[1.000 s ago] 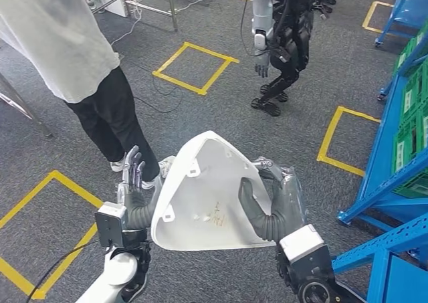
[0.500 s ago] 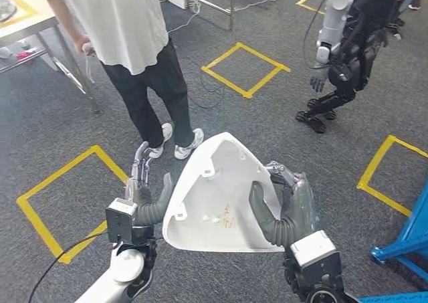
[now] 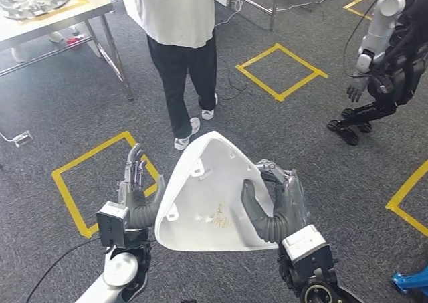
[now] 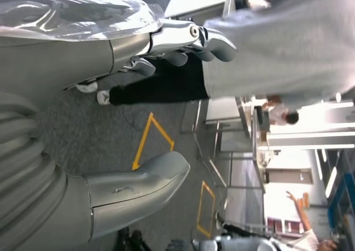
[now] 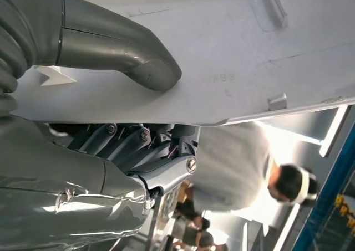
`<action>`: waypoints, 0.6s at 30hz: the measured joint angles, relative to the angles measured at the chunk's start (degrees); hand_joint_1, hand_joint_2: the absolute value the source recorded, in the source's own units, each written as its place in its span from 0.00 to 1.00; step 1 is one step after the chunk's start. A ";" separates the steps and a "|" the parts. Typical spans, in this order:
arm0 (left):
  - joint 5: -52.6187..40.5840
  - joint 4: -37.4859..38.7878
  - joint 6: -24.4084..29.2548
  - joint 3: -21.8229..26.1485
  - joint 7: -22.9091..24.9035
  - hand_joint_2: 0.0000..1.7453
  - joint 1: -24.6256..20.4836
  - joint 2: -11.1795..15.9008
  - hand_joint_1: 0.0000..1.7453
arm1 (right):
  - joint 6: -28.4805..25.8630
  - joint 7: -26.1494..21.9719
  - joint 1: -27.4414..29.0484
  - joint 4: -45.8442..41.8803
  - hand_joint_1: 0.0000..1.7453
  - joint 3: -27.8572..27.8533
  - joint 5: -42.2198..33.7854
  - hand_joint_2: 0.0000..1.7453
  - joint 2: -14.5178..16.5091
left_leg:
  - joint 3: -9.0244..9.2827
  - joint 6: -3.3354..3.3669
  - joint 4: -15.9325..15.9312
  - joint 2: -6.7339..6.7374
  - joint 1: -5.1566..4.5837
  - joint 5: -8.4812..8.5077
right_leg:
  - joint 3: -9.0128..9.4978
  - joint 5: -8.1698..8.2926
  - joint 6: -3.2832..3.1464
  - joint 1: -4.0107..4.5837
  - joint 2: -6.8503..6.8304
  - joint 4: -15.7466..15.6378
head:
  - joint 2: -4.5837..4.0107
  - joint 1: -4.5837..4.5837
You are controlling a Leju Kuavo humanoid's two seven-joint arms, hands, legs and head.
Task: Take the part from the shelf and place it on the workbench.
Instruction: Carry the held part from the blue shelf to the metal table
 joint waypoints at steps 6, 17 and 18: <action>-0.28 -0.94 0.94 -0.01 0.21 1.00 0.11 0.15 0.00 | -0.02 0.08 -0.12 0.00 1.00 0.00 -0.61 1.00 0.00 | 4.37 1.77 -8.68 1.30 -0.22 2.57 | 0.69 -1.41 1.83 0.41 -2.25 0.71 | 0.00 -0.02; -3.19 -3.35 4.29 -0.01 2.57 1.00 1.32 1.06 0.00 | 0.18 0.58 -0.13 0.50 1.00 -0.02 -1.87 1.00 -0.09 | 4.93 2.95 -8.82 -7.44 -0.38 2.80 | -2.65 -0.63 1.01 -0.03 8.32 5.15 | 0.00 2.87; -3.48 -3.44 4.40 -0.01 2.79 1.00 1.35 1.12 0.00 | 0.26 0.59 -0.18 0.57 1.00 -0.03 -1.93 1.00 -0.09 | 4.72 2.68 -8.79 -8.15 -0.30 2.91 | -1.63 -0.16 0.87 0.00 9.31 3.06 | 0.00 2.99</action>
